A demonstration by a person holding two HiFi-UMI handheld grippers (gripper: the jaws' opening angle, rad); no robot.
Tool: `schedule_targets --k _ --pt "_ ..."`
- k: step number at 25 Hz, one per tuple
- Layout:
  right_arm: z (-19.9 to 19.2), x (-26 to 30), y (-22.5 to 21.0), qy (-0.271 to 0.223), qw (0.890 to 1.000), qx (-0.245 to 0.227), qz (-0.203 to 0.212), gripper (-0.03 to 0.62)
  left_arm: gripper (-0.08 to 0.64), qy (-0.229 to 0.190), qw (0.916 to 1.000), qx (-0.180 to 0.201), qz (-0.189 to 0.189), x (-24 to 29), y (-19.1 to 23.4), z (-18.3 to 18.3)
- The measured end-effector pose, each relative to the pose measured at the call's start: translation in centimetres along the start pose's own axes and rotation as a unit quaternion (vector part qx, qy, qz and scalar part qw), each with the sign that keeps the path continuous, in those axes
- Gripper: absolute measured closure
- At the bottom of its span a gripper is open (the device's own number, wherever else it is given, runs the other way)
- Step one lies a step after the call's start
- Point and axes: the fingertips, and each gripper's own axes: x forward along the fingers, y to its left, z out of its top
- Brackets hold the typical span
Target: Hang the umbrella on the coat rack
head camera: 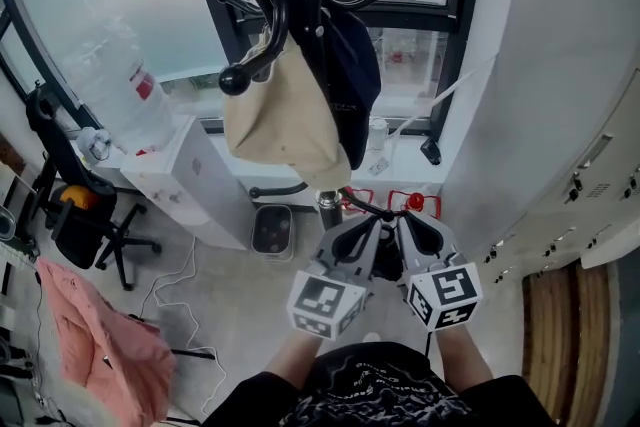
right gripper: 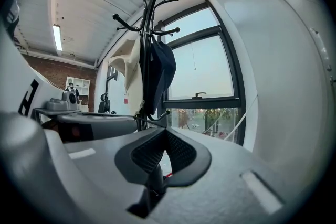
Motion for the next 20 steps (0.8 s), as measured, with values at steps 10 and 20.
schedule_targets --k 10,20 --pt "-0.6 1.4 -0.6 0.006 1.000 0.001 0.016 0.588 0.551 0.002 0.9996 -0.010 0.025 0.7 1.1 -0.4" --pt "-1.7 2.8 -1.0 0.025 0.999 -0.021 0.025 0.588 0.551 0.007 0.9986 -0.027 0.044 1.1 1.9 -1.3"
